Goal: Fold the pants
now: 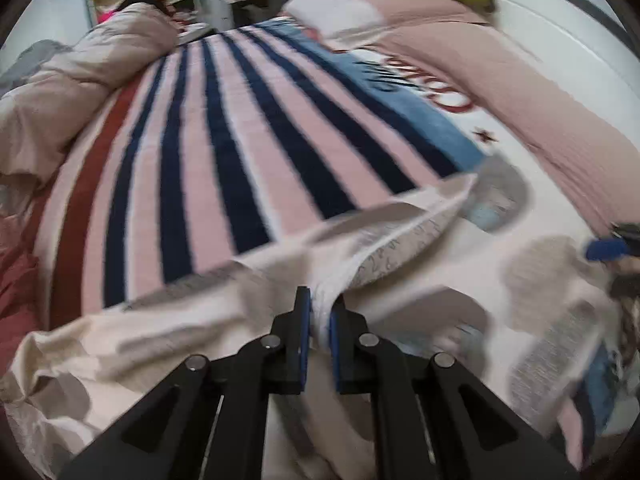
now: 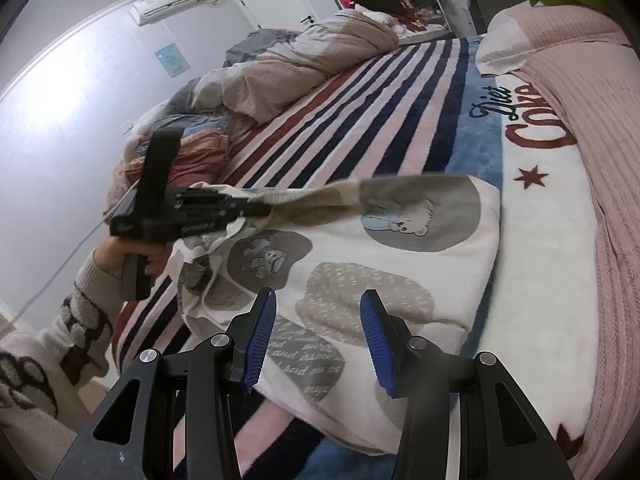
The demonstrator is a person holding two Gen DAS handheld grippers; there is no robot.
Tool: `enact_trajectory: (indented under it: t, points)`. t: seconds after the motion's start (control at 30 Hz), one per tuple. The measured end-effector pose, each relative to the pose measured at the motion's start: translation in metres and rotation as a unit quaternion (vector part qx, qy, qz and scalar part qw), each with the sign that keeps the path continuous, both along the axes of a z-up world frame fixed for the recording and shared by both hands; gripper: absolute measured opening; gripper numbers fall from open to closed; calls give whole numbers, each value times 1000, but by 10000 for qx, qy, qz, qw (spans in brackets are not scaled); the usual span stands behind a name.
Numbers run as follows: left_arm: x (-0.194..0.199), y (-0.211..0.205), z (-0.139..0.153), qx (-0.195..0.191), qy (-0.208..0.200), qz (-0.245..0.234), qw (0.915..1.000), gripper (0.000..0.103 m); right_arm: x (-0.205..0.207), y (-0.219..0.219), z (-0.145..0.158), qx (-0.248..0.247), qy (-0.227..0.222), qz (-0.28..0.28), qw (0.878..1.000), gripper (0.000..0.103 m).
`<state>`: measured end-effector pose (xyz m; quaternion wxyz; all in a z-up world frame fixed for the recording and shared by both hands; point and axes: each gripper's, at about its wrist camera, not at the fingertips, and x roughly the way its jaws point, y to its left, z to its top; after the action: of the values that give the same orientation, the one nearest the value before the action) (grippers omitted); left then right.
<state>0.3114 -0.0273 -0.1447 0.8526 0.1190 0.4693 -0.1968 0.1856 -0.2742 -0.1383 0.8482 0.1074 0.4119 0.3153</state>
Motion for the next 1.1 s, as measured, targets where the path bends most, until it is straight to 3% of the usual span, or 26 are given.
enact_trajectory:
  t: [0.17, 0.23, 0.3, 0.37, 0.43, 0.73, 0.93, 1.1]
  points:
    - [21, 9, -10, -47, 64, 292, 9995, 12, 8, 0, -9, -41, 106, -13, 9999, 40]
    - [17, 15, -3, 114, -189, 427, 9988, 46, 11, 1, -12, -45, 149, -7, 9999, 40]
    - [6, 22, 8, -33, -276, 404, 9988, 56, 12, 3, -13, -38, 161, 6, 9999, 40]
    - [-12, 29, 16, -424, -83, 199, 9989, 57, 11, 4, -11, -26, 153, 29, 9999, 40]
    - [-32, 29, 18, -576, 70, 53, 9983, 58, 11, 7, -10, -27, 137, 43, 9999, 40]
    - [-96, 27, -10, -162, 320, -166, 9992, 58, -7, 20, 4, -56, 55, 122, 9999, 40]
    - [-128, 59, -3, -182, 145, 79, 9997, 58, -11, 46, 11, -168, 51, 376, 9991, 40]
    - [-138, 104, 14, -665, -16, 468, 9967, 61, -11, 76, 12, -256, 78, 541, 9982, 40]
